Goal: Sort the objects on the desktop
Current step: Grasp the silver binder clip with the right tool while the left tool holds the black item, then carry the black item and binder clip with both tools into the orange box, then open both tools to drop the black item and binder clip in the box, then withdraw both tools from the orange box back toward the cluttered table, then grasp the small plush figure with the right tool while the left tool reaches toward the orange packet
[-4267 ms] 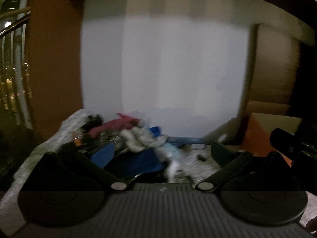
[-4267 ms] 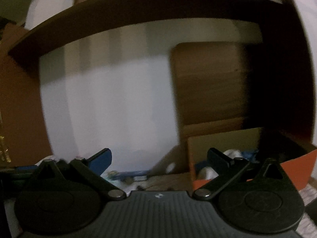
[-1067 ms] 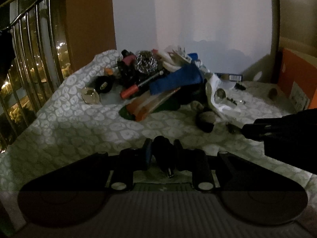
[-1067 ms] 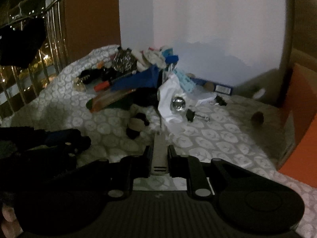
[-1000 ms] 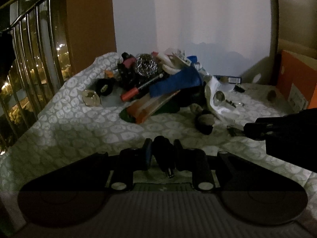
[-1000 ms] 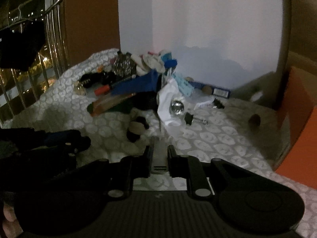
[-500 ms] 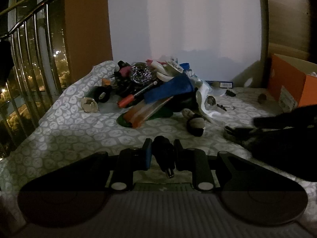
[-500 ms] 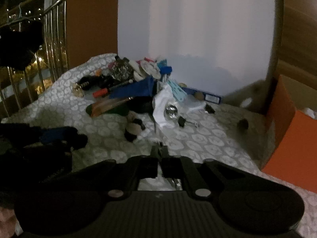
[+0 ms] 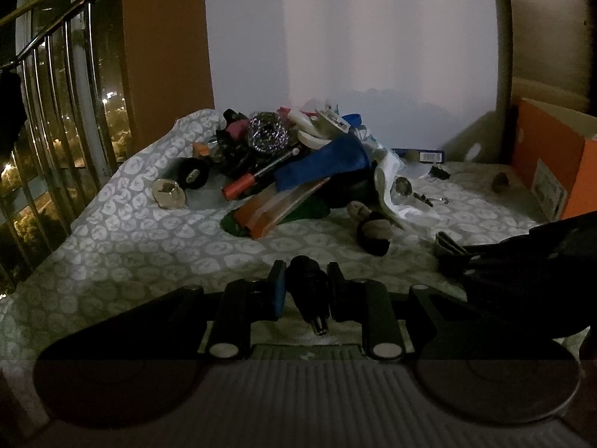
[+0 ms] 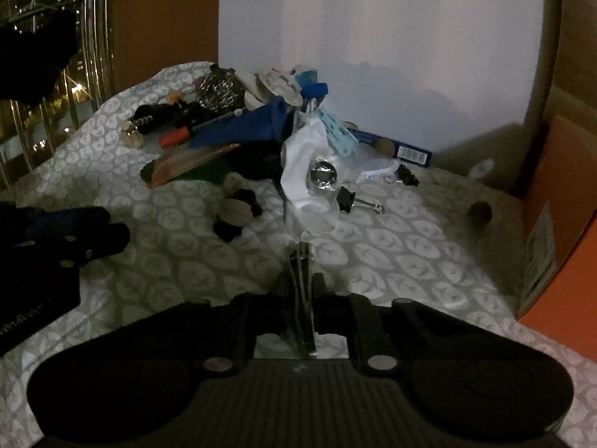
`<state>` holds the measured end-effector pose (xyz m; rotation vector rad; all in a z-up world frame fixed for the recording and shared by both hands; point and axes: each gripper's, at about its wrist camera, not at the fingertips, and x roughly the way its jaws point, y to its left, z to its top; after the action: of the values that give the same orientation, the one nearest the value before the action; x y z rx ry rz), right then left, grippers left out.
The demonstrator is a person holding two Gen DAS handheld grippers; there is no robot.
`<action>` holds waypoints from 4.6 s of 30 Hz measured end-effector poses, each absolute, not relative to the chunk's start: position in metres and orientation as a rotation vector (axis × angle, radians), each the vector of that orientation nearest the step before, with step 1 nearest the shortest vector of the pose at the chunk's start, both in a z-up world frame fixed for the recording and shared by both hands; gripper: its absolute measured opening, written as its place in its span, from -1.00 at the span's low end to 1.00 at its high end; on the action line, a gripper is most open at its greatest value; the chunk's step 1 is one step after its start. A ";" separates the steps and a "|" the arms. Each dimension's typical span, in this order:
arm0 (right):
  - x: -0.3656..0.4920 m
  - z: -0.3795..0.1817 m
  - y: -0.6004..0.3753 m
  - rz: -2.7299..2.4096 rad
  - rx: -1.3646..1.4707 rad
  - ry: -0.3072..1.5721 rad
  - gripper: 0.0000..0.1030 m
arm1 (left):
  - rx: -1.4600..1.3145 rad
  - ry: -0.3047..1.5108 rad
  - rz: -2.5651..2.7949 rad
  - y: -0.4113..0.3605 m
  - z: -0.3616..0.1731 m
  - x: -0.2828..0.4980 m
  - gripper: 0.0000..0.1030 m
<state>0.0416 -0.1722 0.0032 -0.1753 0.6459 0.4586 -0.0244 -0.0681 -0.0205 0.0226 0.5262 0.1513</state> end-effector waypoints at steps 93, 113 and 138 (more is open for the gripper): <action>0.029 0.096 -0.423 -0.188 0.272 0.132 1.00 | 0.120 0.176 -0.179 -0.262 0.066 0.070 1.00; 0.014 0.060 -0.276 0.051 0.257 0.296 1.00 | 0.073 0.229 0.118 -0.071 0.033 0.020 1.00; 0.065 0.005 -0.103 0.337 -0.102 0.546 -0.15 | 0.014 0.395 0.295 0.050 -0.024 0.029 1.00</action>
<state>0.0648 -0.1033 0.0052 -0.1022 0.5464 0.3373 0.0294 0.0505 -0.0241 0.0138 0.3950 0.2946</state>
